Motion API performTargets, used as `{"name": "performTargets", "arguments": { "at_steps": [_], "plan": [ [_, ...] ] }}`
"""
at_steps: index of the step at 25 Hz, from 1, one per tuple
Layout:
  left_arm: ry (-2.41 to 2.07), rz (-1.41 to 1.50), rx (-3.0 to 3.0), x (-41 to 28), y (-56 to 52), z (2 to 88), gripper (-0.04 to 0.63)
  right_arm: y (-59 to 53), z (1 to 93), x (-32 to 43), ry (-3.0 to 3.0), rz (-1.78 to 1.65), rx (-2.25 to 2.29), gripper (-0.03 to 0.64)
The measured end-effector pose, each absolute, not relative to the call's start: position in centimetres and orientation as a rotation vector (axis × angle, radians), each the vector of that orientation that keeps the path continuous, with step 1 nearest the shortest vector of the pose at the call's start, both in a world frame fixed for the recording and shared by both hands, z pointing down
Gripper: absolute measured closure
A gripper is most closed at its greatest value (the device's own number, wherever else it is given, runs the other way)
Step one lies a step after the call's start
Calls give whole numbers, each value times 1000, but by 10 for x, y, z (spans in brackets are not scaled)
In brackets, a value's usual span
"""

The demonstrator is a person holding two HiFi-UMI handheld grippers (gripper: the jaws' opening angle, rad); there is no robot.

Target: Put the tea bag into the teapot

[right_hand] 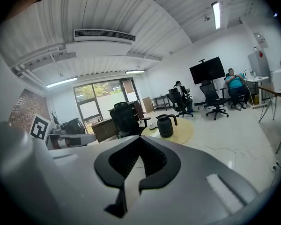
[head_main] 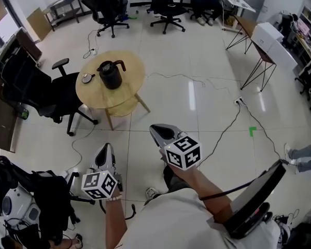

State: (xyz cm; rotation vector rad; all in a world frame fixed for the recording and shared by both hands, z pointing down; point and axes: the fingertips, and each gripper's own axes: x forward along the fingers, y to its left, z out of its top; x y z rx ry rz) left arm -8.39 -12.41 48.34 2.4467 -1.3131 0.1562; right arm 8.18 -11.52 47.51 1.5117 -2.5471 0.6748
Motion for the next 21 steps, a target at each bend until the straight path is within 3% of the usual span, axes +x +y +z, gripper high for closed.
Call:
{"name": "performTargets", "arguments": {
  "at_steps": [21],
  "plan": [
    [-1292,195,2517,-85,-124,474,583,-130,461,56,-2570,617,1493,629]
  ]
}}
